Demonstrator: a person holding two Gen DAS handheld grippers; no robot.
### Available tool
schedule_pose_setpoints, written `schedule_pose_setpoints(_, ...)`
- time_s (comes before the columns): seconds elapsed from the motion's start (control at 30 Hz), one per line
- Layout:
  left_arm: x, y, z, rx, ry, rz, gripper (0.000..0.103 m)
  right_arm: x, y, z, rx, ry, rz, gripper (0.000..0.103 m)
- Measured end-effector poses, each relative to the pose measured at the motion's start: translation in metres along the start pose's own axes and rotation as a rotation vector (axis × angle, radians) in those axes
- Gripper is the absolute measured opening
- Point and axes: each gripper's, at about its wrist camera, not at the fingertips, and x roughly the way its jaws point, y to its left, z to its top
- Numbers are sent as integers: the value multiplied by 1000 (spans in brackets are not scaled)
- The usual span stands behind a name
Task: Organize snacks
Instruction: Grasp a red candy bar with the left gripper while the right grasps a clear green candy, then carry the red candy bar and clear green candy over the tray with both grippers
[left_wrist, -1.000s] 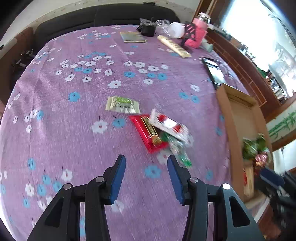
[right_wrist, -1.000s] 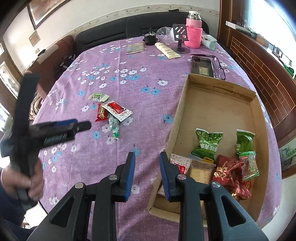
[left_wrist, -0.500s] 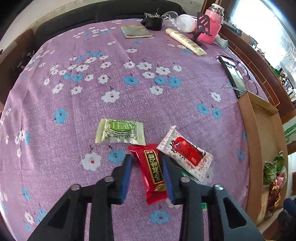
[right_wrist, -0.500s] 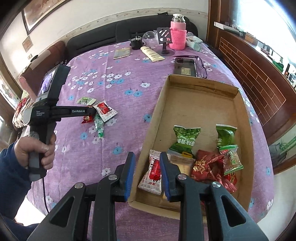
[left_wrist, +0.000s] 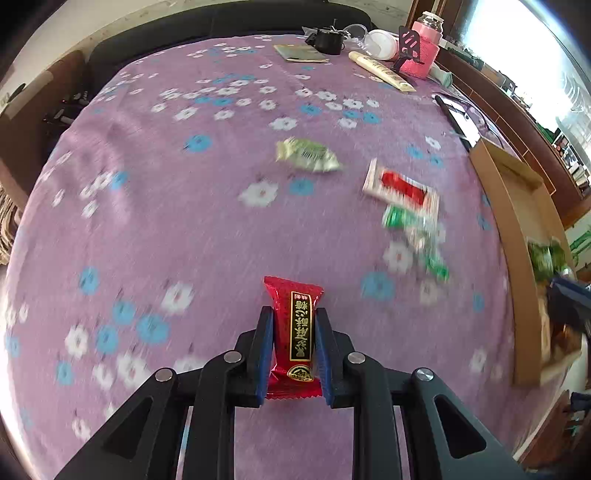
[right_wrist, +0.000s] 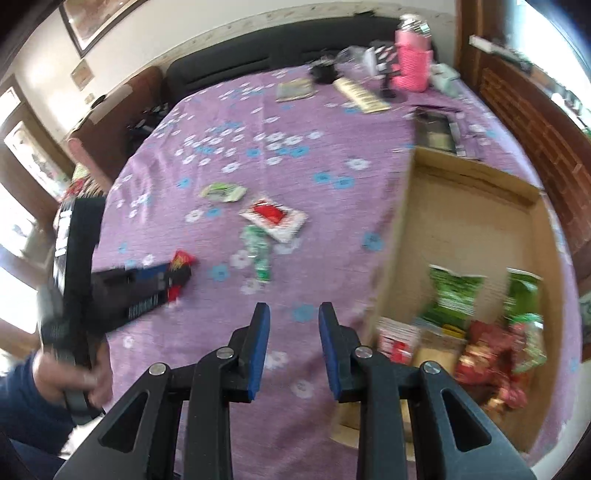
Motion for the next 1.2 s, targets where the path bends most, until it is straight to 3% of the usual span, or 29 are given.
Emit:
schedule_pose_setpoints(0.1, -6, 5, -13, 4, -4, 6, 21, 25, 11, 16, 2, 57, 40, 26)
schedule_pose_setpoints(0.37, -10, 8, -21, 42, -5, 9, 21, 74, 31, 54, -72, 91, -13, 26)
schedule_pose_setpoints(0.63, -10, 9, -21, 66, -10, 2, 21, 105, 33, 59, -76, 141, -38, 25)
schedule_pose_setpoints(0.7, -10, 9, -22, 69, -12, -1, 21, 105, 34, 55, -69, 138, -30, 19)
schedule_pose_setpoints(0.93, -11, 8, -23, 91, -28, -4, 21, 82, 45, 16, -33, 151, 21, 19)
schedule_pose_setpoints(1.2, -10, 6, -25, 120, -51, 1, 22, 62, 47, -38, 25, 151, -6, 20)
